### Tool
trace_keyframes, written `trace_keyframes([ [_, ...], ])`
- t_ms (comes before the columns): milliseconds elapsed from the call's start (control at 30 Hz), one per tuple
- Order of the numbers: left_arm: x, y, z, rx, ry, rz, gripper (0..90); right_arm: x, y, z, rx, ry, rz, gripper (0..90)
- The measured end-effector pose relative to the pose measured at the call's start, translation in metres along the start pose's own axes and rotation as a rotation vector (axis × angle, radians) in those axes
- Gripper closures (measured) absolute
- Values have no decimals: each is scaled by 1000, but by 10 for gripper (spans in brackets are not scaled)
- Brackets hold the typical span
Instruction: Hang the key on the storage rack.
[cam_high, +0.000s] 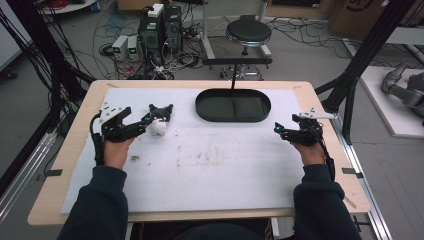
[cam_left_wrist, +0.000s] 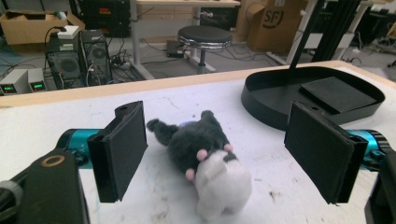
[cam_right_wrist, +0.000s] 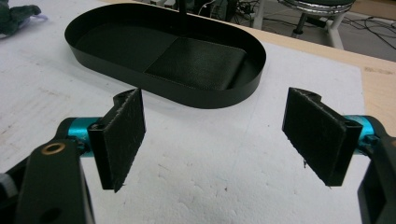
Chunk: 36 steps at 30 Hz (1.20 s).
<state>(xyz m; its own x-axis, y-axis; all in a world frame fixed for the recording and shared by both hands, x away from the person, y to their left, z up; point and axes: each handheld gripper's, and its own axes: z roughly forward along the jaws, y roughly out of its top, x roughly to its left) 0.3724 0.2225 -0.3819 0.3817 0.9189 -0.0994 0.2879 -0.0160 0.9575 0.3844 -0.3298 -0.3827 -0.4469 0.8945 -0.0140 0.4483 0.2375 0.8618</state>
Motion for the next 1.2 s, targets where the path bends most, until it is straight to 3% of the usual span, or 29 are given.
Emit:
trace_keyframes([
  [133, -6, 1, 28, 74, -8, 0, 207, 0, 0, 1, 8, 0, 1, 218],
  [333, -9, -6, 68, 209, 62, -6, 206, 0, 0, 2, 9, 0, -3, 218],
  [467, -5, -18, 86, 290, 101, -29, 206, 0, -1, 3, 12, 1, -4, 218],
  [633, -6, -31, 100, 351, 91, -18, 206, 0, -2, 3, 17, 4, -4, 217],
  [700, -6, -34, 103, 357, 76, -33, 223, 0, -2, 4, 20, 5, -8, 218],
  [767, -9, -35, 104, 360, 66, -5, 241, 1, -2, 4, 23, 4, -7, 218],
  [800, -10, -34, 104, 360, 62, 10, 304, 1, -3, 4, 22, 5, -6, 219],
  [833, -11, -34, 104, 362, 53, 16, 304, 1, -3, 4, 22, 5, -6, 219],
  [900, -8, -33, 102, 362, 28, 14, 401, 1, -3, 4, 24, 5, -6, 219],
  [933, -7, -32, 101, 360, 14, 10, 401, 1, -3, 4, 24, 5, -6, 219],
  [967, -7, -30, 99, 360, -2, 12, 440, 0, -3, 3, 23, 5, -4, 219],
  [1200, -3, -9, 81, 272, -169, -15, 471, -1, -3, 2, 18, 4, 3, 219],
])
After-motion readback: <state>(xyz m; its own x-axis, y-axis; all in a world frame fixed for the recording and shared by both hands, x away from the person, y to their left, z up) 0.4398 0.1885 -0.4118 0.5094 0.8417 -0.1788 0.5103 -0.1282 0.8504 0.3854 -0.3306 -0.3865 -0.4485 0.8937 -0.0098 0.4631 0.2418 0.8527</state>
